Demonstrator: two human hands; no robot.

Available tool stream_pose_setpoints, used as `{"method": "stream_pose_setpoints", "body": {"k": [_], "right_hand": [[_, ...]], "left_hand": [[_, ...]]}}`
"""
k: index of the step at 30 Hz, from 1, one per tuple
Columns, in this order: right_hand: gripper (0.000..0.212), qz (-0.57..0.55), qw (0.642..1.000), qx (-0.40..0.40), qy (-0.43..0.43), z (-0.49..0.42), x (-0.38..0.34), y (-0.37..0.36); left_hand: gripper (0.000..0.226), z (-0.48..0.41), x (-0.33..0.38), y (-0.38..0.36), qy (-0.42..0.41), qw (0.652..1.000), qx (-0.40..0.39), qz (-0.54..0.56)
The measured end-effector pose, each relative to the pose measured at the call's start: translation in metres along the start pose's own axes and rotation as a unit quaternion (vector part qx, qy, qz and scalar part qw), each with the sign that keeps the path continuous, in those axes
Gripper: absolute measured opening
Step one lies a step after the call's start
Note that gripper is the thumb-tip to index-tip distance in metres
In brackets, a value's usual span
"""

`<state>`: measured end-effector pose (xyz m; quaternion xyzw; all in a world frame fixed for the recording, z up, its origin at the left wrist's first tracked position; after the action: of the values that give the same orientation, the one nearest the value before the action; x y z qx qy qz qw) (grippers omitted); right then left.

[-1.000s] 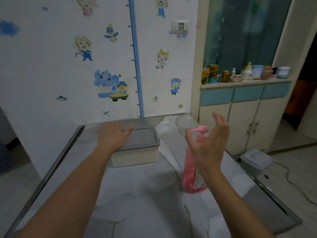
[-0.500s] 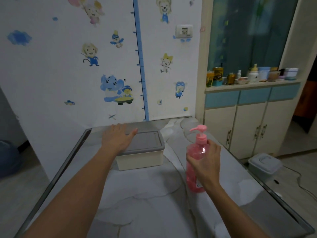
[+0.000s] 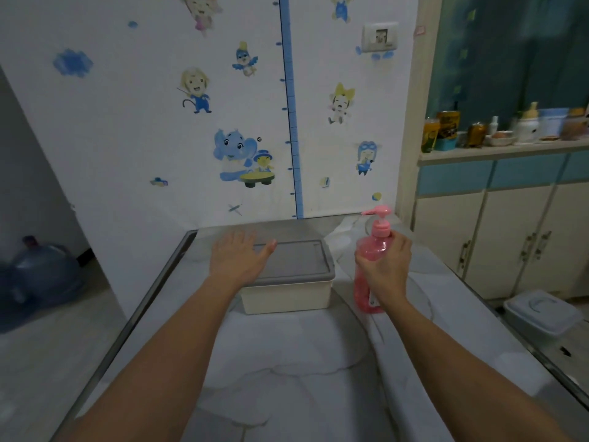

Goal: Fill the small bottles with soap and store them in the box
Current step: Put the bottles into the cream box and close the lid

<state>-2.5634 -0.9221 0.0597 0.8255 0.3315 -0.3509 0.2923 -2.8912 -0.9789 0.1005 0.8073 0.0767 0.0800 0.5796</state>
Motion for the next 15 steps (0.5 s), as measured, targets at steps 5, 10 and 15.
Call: {"method": "stream_pose_setpoints", "body": {"k": [5, 10, 15], "right_hand": [[0.073, 0.016, 1.000, 0.011, -0.015, -0.011, 0.003, -0.013], [0.076, 0.014, 1.000, 0.021, -0.013, -0.011, 0.004, -0.013], [0.082, 0.034, 0.999, -0.004, -0.010, -0.007, -0.003, -0.011]], "left_hand": [[0.081, 0.000, -0.004, -0.006, 0.006, 1.000, 0.003, 0.006], [0.083, -0.001, -0.005, -0.011, 0.004, 1.000, 0.004, 0.014], [0.082, 0.004, -0.002, -0.011, 0.006, 1.000, 0.000, 0.030]]}}
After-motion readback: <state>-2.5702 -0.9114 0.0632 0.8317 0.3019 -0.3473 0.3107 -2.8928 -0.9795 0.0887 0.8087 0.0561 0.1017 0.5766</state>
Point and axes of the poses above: each hand's wrist, its own z-axis away from the middle knuckle, its own y-axis out of the back of the hand, x = y × z, the point moved 10 cm from there along -z, towards the middle knuckle, and after that the axes turned 6 degrees about x, right-handed, at the moved point
